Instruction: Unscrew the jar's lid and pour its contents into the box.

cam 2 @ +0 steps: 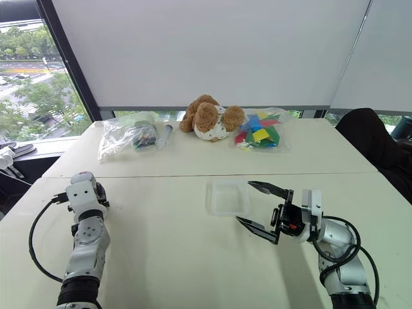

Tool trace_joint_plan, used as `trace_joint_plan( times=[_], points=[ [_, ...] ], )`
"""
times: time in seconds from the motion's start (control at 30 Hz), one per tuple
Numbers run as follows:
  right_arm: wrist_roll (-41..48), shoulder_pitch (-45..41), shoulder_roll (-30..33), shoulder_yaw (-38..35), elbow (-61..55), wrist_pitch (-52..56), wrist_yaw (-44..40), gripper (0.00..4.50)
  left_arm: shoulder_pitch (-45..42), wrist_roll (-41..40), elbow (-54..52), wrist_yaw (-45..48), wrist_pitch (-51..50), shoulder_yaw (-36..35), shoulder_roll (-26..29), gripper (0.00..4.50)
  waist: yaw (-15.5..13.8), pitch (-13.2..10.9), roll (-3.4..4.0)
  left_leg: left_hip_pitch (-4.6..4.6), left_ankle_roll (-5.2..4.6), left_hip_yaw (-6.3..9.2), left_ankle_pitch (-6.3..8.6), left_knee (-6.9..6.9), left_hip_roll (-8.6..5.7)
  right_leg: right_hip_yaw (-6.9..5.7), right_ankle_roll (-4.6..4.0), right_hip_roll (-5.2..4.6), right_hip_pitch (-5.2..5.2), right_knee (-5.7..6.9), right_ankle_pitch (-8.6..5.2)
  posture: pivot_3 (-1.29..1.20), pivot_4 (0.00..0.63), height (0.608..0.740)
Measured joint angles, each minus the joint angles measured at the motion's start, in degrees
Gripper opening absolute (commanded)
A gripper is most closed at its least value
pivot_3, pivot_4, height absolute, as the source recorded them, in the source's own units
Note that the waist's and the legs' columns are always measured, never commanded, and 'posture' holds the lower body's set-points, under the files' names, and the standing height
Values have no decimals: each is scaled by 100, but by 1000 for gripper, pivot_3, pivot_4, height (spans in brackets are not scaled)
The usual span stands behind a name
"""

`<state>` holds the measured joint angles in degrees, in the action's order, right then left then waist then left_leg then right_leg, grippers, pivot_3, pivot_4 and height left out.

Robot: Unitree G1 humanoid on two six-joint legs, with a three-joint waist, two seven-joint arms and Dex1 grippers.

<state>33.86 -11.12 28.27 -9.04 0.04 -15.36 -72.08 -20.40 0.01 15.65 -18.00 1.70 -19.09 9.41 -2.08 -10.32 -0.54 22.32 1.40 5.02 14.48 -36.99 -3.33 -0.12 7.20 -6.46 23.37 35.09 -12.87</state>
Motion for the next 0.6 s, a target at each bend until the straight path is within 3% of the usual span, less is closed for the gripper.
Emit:
trace_joint_plan(
  times=[0.1, 0.2, 0.3, 0.4, 0.53, 0.6],
  points=[
    [-3, -2, 2, 0, -9, 53, 105, 4500, 100, -231, -88, 231, 111, -15, 2, 2110, 0, 0, 0, 0, 0, -1, 0, 0, 1, 1, 0, 0, 0, 0, 0, 0, 150, 740],
    [12, -4, 82, 10, -374, 630, 567, 4500, 261, -1067, -433, 1451, 337, 11, 198, 2110, -1, -1, 0, 8, 3, 0, -1, -1, 5, 1, -2, -1, 10, 3, 0, 0, 150, 740],
    [134, -32, 380, 103, -1141, 1807, 1366, 4500, 434, -2080, -1115, 3193, 95, 46, 973, 2110, 22, -1, 1, 11, 4, -1, 0, 2, 15, 7, -13, -4, 18, 4, -6, 0, 150, 740],
    [610, -316, 644, 211, -1914, 3068, 1975, 4500, 569, -3240, -1872, 4958, -819, 119, 1914, 2110, 75, -1, 5, 12, 2, 4, 0, 4, 18, 9, -29, -6, 17, 2, -15, 0, 150, 740],
    [1365, -1018, 788, 473, -2457, 4289, 2254, 4500, 559, -3977, -2366, 6388, -1969, 583, 2793, 2110, 132, -3, 7, 11, 0, 7, 1, 2, 16, 6, -31, -7, 10, -4, -17, 0, 150, 740],
    [1610, -1518, 758, 659, -2477, 4794, 2394, 4500, 371, -4061, -2484, 6819, -2273, 869, 2914, 2110, 148, -4, 6, 11, -1, 6, 1, 3, 16, 7, -30, -7, 13, -5, -17, 0, 150, 740]
  ],
)
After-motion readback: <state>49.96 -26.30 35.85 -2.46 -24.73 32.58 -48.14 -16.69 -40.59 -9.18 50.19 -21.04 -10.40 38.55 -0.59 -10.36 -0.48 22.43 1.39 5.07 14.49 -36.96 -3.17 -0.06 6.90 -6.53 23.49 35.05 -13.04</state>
